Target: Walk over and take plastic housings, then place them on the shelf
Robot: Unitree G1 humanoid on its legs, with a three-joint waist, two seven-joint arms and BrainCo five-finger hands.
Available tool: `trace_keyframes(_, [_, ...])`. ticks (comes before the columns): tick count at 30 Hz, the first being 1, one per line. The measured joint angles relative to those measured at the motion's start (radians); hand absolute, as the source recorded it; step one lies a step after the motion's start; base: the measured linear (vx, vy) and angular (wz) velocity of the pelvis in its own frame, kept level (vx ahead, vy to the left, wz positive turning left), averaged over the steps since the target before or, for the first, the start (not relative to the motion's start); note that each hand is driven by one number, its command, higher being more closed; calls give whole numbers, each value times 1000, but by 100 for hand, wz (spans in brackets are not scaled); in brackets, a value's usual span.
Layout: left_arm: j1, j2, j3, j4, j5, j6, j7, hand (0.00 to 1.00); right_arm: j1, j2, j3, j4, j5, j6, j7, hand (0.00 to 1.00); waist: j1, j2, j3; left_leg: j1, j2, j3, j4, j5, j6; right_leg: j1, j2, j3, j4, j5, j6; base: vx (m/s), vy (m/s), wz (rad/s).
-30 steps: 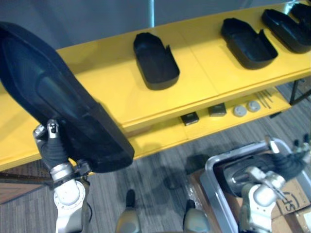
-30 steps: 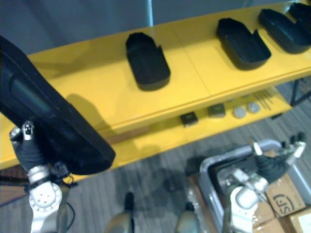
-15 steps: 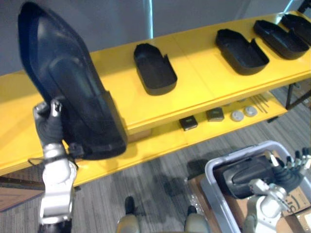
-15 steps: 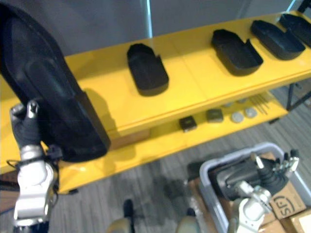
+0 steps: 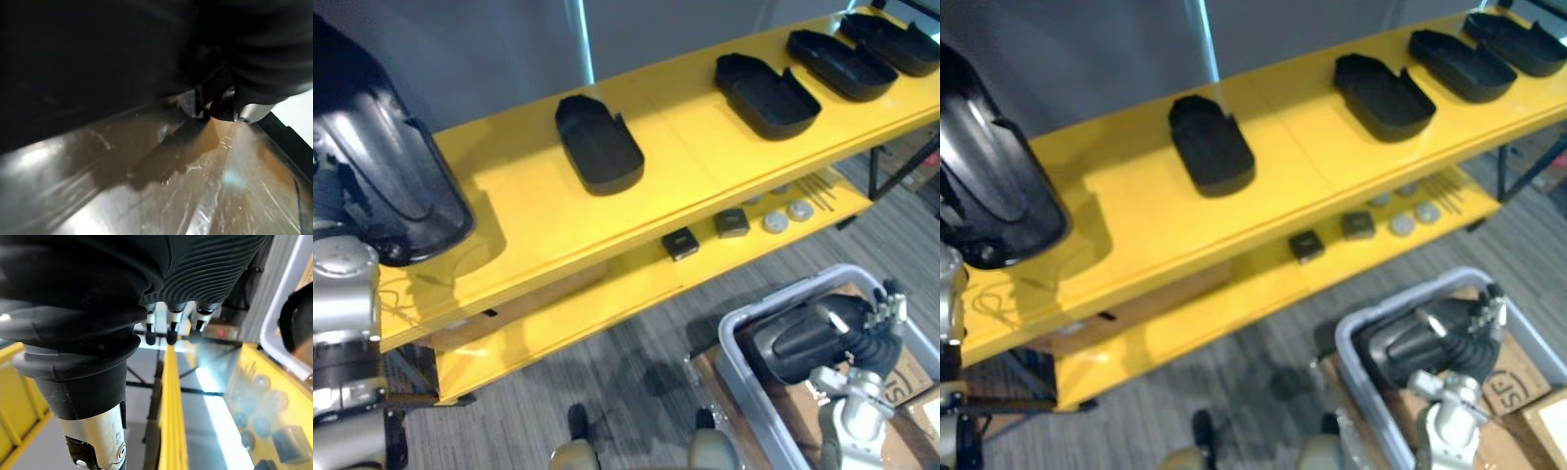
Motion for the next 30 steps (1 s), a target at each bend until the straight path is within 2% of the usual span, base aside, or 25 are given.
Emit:
trace_keyframes(1, [-21, 1, -2, 42, 0, 25, -26, 100, 1, -5, 6, 3, 12, 0, 0, 0, -4, 0, 0, -1, 0, 2, 0, 2, -3, -1, 0, 1, 0, 0, 0, 11, -2, -4])
trace_keyframes(4, [-52, 2, -3, 118, 9, 62, -66, 100, 3, -12, 5, 4, 23, 0, -6, 0, -23, -1, 0, -6, 0, 6, 1, 2, -3, -7, 1, 4, 0, -1, -1, 0, 0, 0])
trace_keyframes(7, [-94, 15, -11, 159, 30, 87, -99, 100, 2, -26, 6, 11, 37, 0, -15, 0, -22, -4, 2, -32, 2, 22, 6, 5, -5, -53, 5, 26, 12, -1, -2, -1, -5, -11])
trace_keyframes(14, [-174, 24, -59, 187, 176, 115, -147, 100, -1, -41, 6, 31, 73, 1, -15, 0, -28, -25, 33, -72, 23, 56, 52, 4, -6, -99, 22, 47, 39, -7, -10, -16, -29, -7])
trace_keyframes(17, [-200, 31, -76, 188, 256, 126, -178, 100, 3, -48, 5, 34, 92, 0, -14, 0, -30, -31, 69, -71, 26, 60, 53, 4, -6, -107, 25, 51, 49, -8, -10, -36, -16, -5])
trace_keyframes(23, [-208, 69, -136, 189, 334, 157, -232, 100, 1, -51, 5, 38, 93, 0, 2, 0, -34, -35, 89, -87, 26, 65, 58, 4, -6, -132, 26, 61, 62, -8, -10, -1, -1, -1])
trace_keyframes(30, [-209, 74, -136, 189, 333, 172, -247, 100, -11, -70, 5, 37, 93, 0, 6, 0, -37, -43, 131, -88, 31, 87, 96, -15, -7, -137, 28, 78, 80, -17, -9, -6, -3, -7])
